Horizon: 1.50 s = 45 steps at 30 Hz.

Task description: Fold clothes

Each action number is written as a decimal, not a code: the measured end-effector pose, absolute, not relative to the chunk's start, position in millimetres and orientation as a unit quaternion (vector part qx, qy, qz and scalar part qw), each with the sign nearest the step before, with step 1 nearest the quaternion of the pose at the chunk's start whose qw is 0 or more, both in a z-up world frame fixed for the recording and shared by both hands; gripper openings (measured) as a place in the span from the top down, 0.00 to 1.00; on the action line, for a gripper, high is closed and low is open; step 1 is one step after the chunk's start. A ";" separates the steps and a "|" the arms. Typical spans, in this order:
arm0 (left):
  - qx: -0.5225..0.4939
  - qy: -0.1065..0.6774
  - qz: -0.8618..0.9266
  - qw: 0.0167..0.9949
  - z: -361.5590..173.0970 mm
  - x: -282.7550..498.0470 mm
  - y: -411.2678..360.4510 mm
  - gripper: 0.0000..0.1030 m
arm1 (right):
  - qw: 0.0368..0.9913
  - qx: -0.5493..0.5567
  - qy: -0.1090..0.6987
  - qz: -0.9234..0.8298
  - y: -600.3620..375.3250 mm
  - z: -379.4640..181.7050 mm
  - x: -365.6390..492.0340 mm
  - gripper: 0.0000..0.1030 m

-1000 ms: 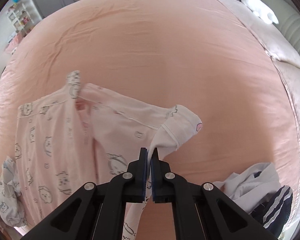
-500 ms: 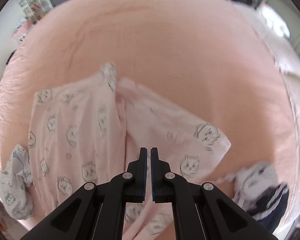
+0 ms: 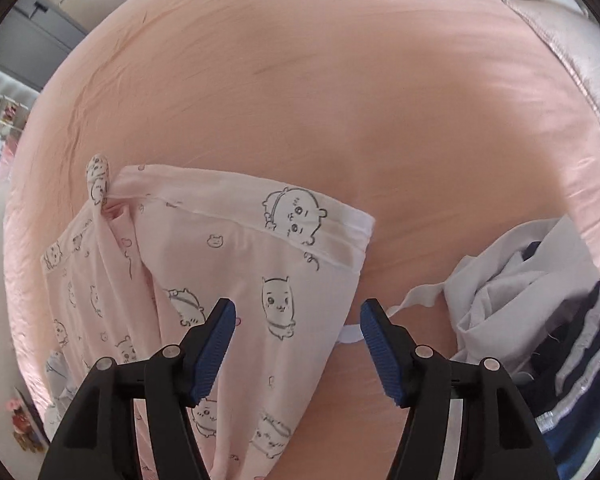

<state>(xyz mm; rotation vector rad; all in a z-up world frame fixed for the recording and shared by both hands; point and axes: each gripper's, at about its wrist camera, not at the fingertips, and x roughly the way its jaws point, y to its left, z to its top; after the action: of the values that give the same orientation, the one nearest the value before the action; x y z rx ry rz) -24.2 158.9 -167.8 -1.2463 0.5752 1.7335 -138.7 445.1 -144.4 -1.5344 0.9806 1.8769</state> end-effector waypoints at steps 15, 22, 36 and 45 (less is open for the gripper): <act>-0.513 0.238 0.691 0.450 -171.9 -23.9 158.1 0.89 | 0.194 -0.495 0.505 0.680 438.4 -182.0 -129.0 0.26; -0.514 0.242 0.688 0.450 -172.2 -21.8 158.6 0.89 | 0.157 -0.502 0.506 0.684 417.6 -185.1 -143.7 0.26; -0.525 0.253 0.682 0.442 -179.0 -20.2 159.6 0.89 | 0.186 -0.588 0.355 0.703 375.0 -198.0 -188.6 0.36; -0.519 0.273 0.682 0.437 -183.6 -11.2 167.7 0.89 | 0.209 -0.622 0.250 0.712 345.7 -184.2 -212.9 0.95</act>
<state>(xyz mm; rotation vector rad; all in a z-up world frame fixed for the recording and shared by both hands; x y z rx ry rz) -11.2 167.7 -183.6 -1.2907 0.6793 1.6960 -212.9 345.7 -184.2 -1.7289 0.6948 1.9808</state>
